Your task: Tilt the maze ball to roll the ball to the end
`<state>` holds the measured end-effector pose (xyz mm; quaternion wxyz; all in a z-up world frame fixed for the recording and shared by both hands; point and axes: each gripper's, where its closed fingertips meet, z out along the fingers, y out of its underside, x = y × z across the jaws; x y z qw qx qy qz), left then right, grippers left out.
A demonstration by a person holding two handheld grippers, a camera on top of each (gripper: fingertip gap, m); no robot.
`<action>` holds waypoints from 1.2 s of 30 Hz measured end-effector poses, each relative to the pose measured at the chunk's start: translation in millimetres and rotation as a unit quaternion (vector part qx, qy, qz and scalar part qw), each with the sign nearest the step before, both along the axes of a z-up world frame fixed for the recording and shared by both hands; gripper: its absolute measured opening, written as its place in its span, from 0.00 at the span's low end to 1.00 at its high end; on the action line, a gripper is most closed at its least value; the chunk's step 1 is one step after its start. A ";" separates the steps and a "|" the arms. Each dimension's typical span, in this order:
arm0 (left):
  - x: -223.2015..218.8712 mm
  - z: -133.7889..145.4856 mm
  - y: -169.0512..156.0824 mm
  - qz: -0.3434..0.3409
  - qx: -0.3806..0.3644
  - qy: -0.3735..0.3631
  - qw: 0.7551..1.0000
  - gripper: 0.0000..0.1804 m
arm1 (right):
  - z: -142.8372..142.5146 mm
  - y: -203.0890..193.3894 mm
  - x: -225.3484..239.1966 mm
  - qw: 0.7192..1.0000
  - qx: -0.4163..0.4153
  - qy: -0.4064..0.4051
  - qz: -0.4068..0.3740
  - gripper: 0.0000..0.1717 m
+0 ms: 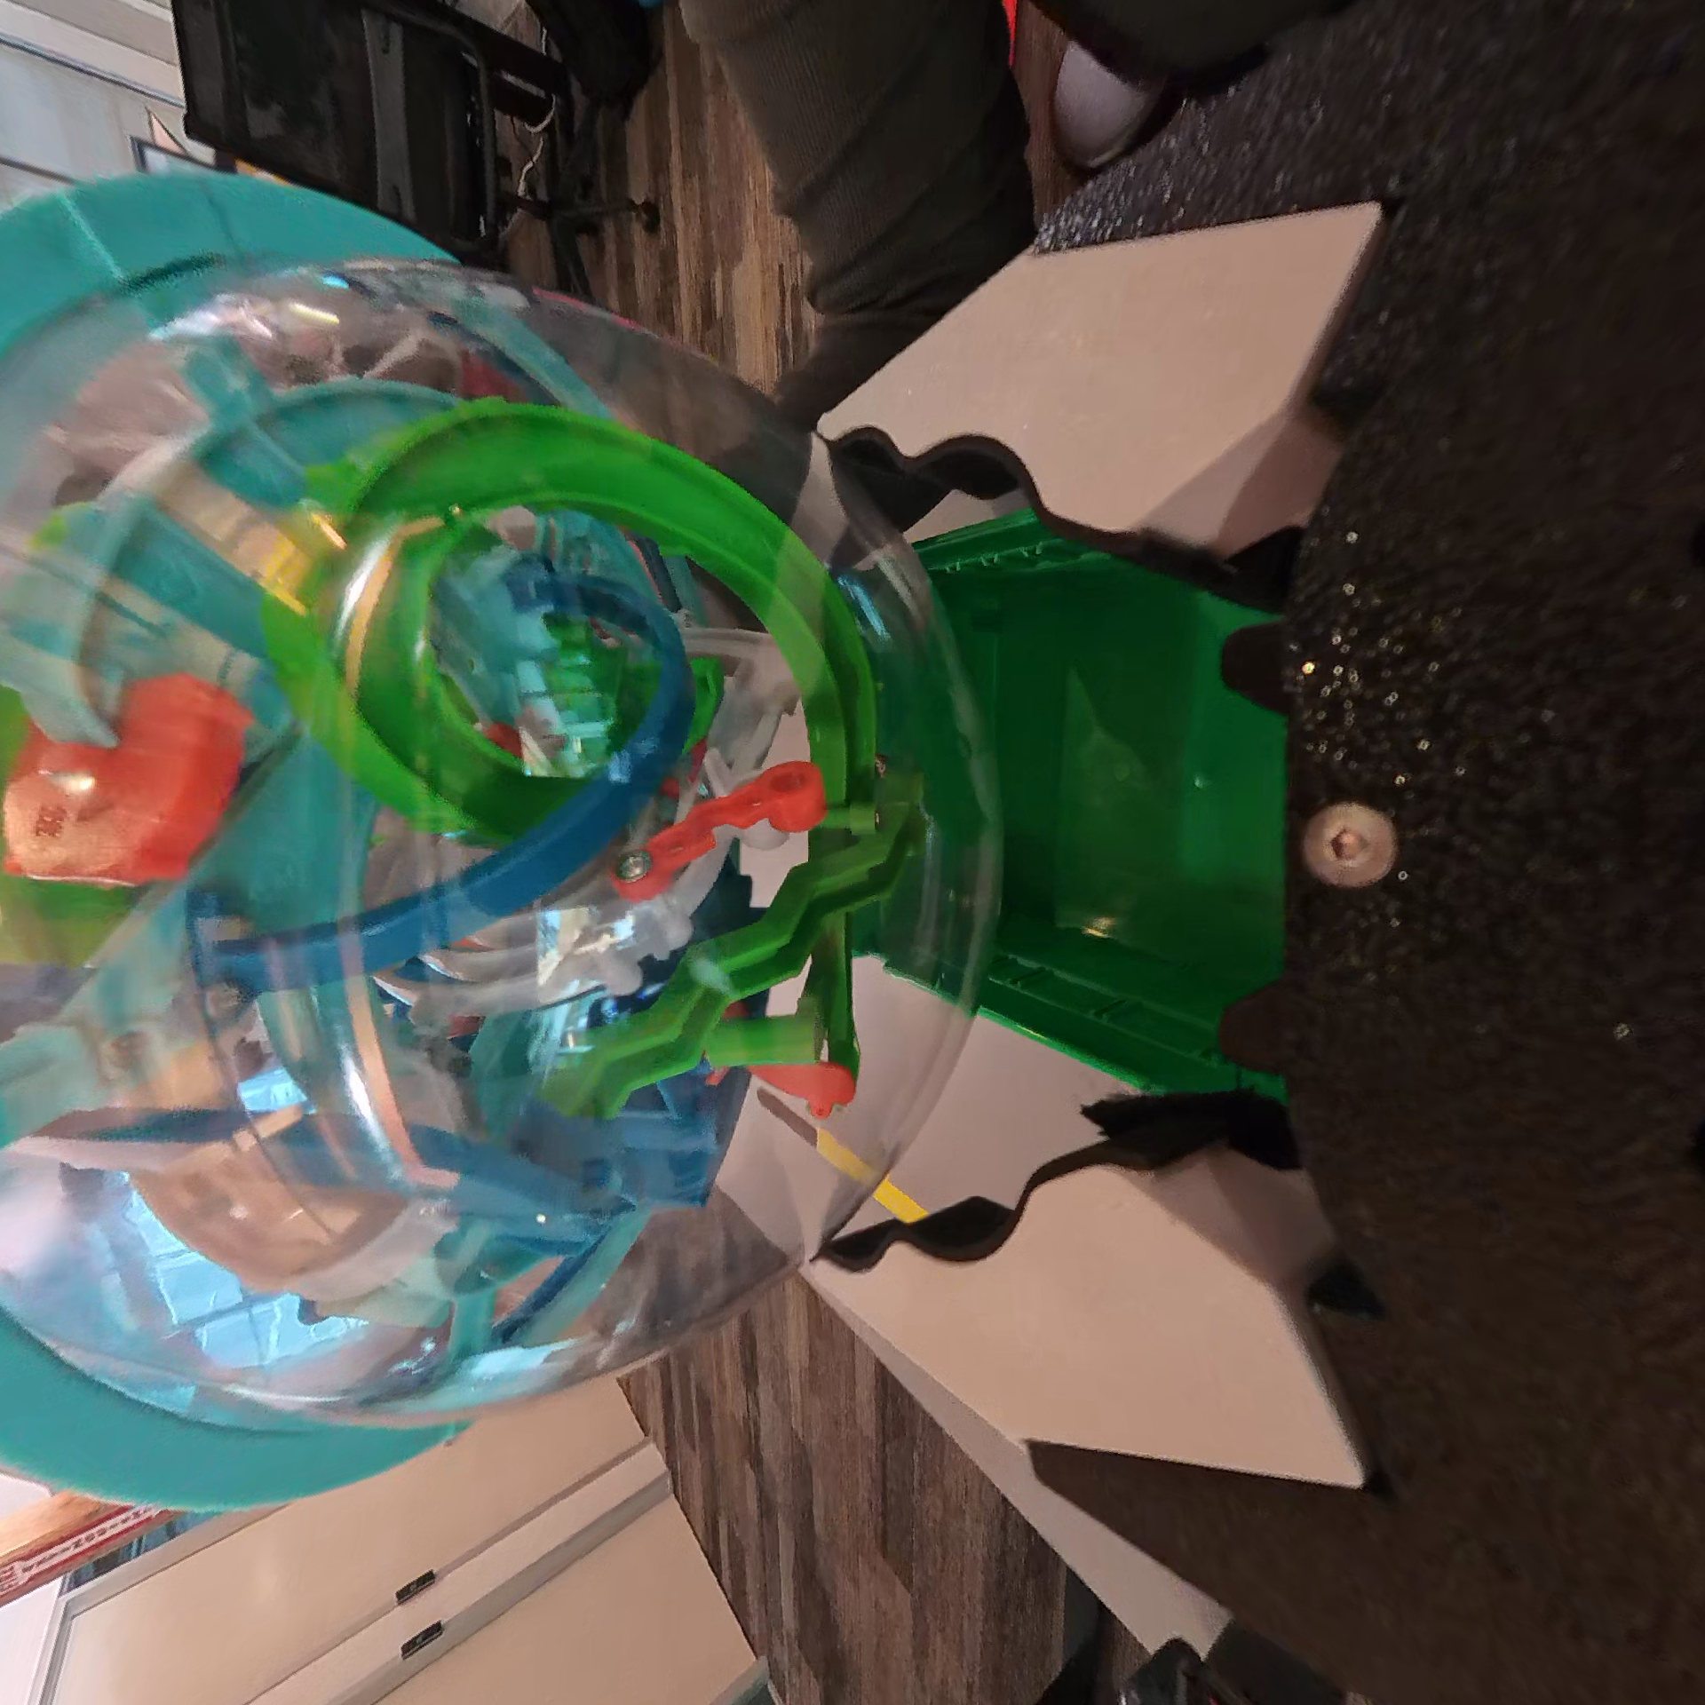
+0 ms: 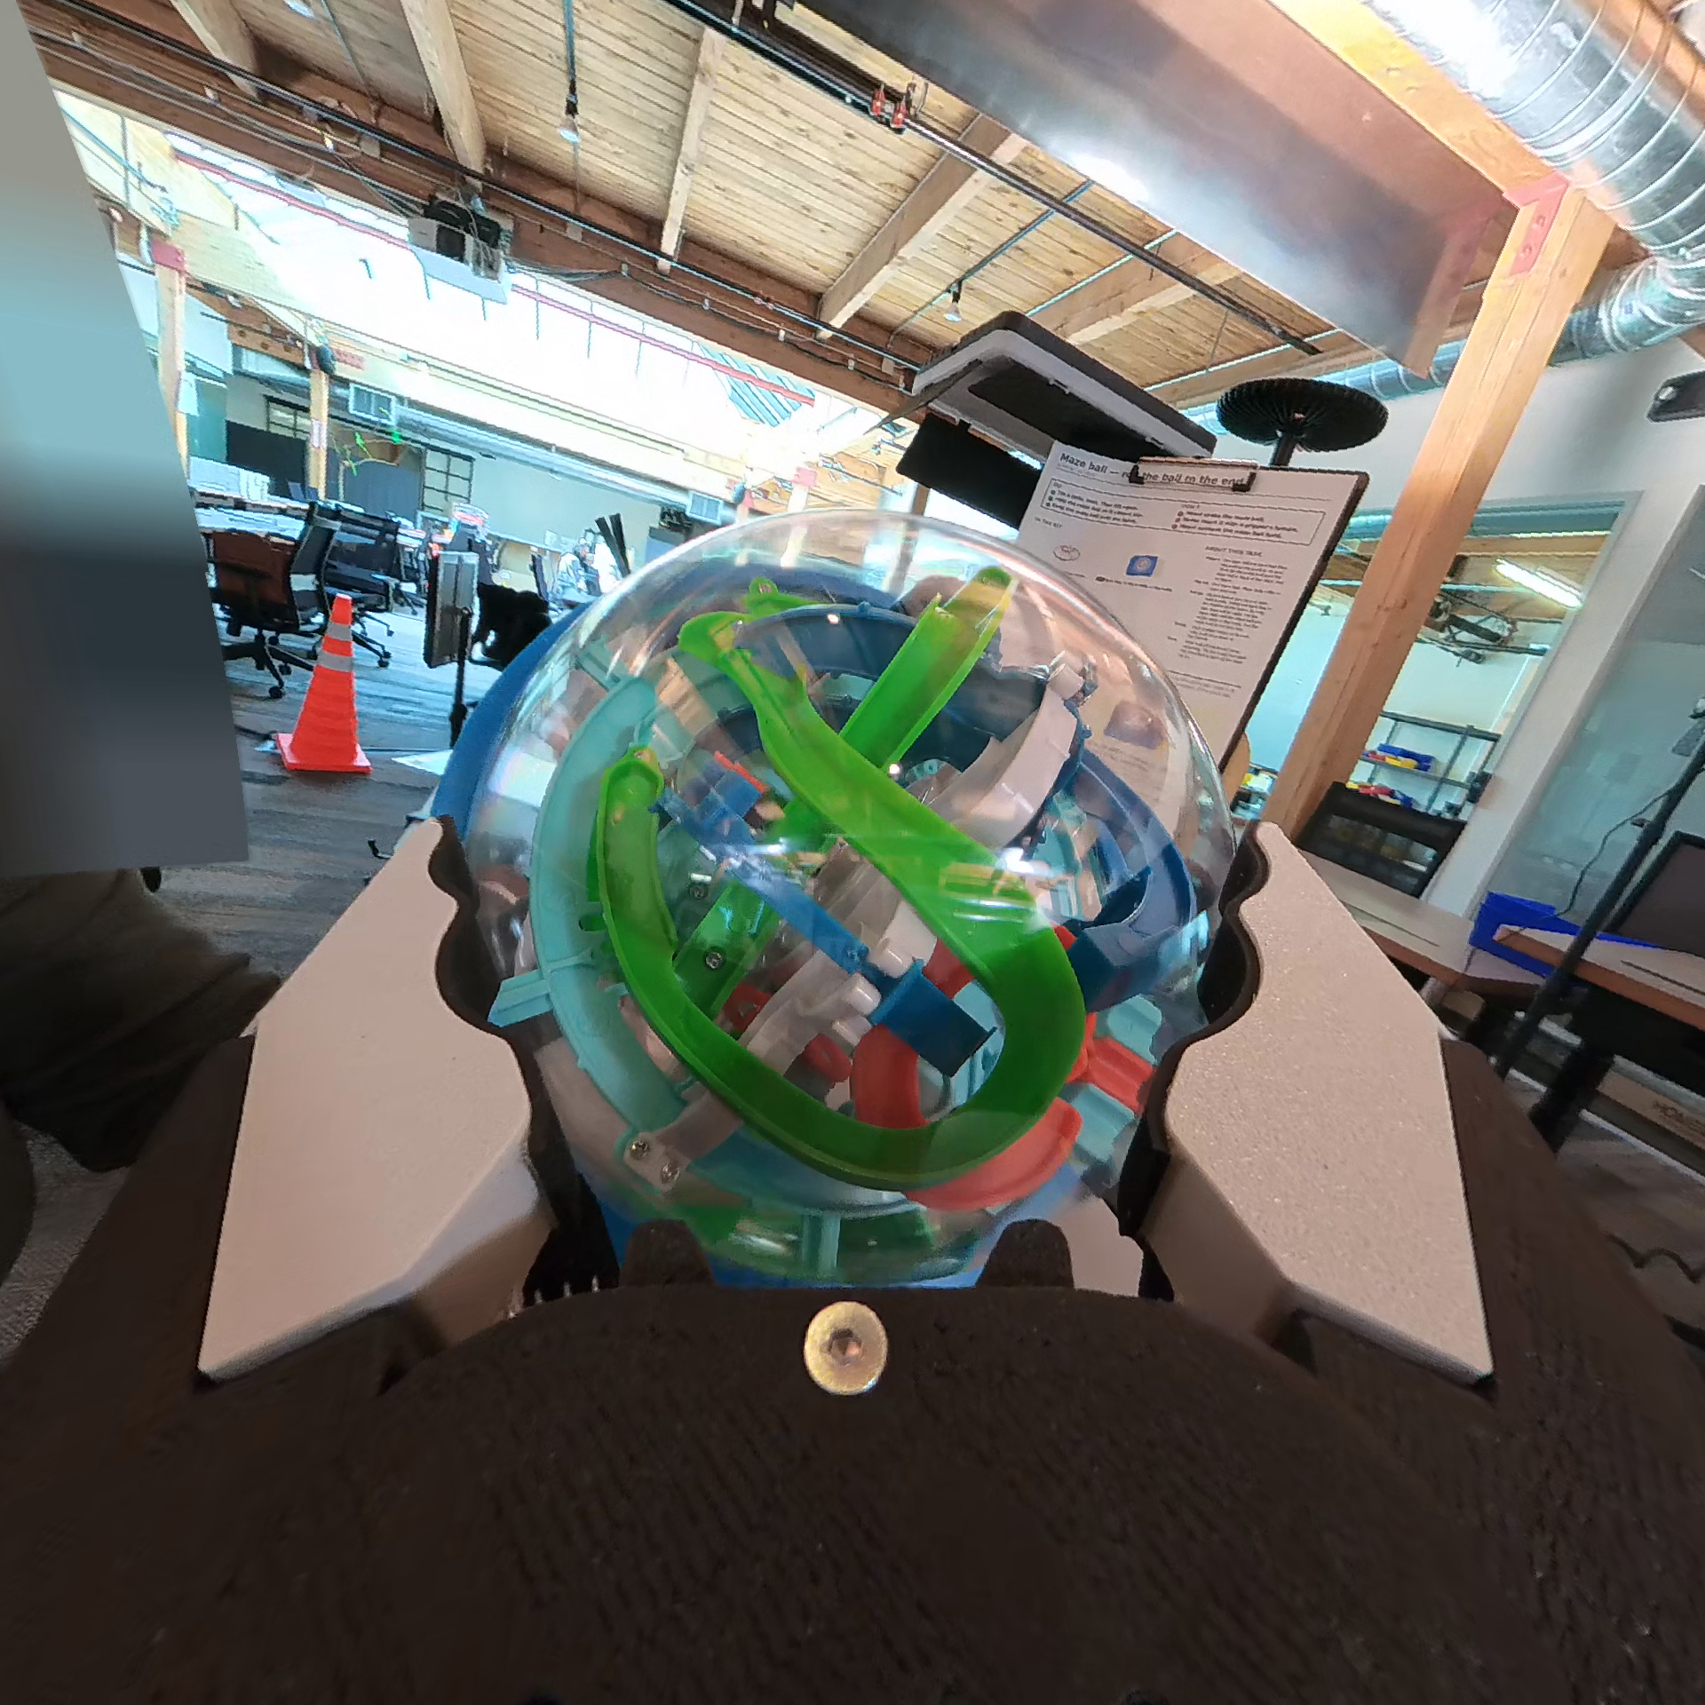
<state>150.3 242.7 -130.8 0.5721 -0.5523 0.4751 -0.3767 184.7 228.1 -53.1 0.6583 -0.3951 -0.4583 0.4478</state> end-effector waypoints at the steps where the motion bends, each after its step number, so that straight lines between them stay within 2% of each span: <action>1: 0.8 -3.0 1.2 -0.004 -0.004 0.001 1.000 0.85 | -0.5 0.5 -0.4 1.000 0.000 -0.002 -0.003 0.90; 8: 10.5 -47.3 11.9 -0.032 -0.057 0.044 0.997 0.85 | -20.2 10.2 -6.7 0.998 -0.003 -0.062 -0.031 0.90; 14: 19.6 -109.4 4.4 -0.033 -0.148 0.117 0.981 0.85 | -66.8 18.3 -8.3 0.986 -0.053 -0.157 -0.025 0.90; 17: 17.0 -121.5 -3.6 -0.033 -0.180 0.119 0.976 0.86 | -84.6 17.6 -7.9 0.979 -0.082 -0.183 -0.018 0.90; 23: 23.2 -154.5 -20.5 -0.026 -0.250 0.116 0.961 0.87 | -118.1 16.0 -5.5 0.976 -0.139 -0.170 0.002 0.91; 28: 23.8 -182.2 -30.9 -0.016 -0.271 0.150 0.951 0.88 | -154.4 10.0 3.3 0.964 -0.174 -0.201 -0.001 0.91; 32: 22.3 -184.4 -30.1 -0.004 -0.275 0.165 0.947 0.88 | -159.8 11.1 3.0 0.958 -0.183 -0.220 -0.004 0.90; 36: 21.1 -191.5 -32.0 -0.006 -0.317 0.168 0.933 0.88 | -173.0 14.1 3.8 0.937 -0.197 -0.288 0.002 0.88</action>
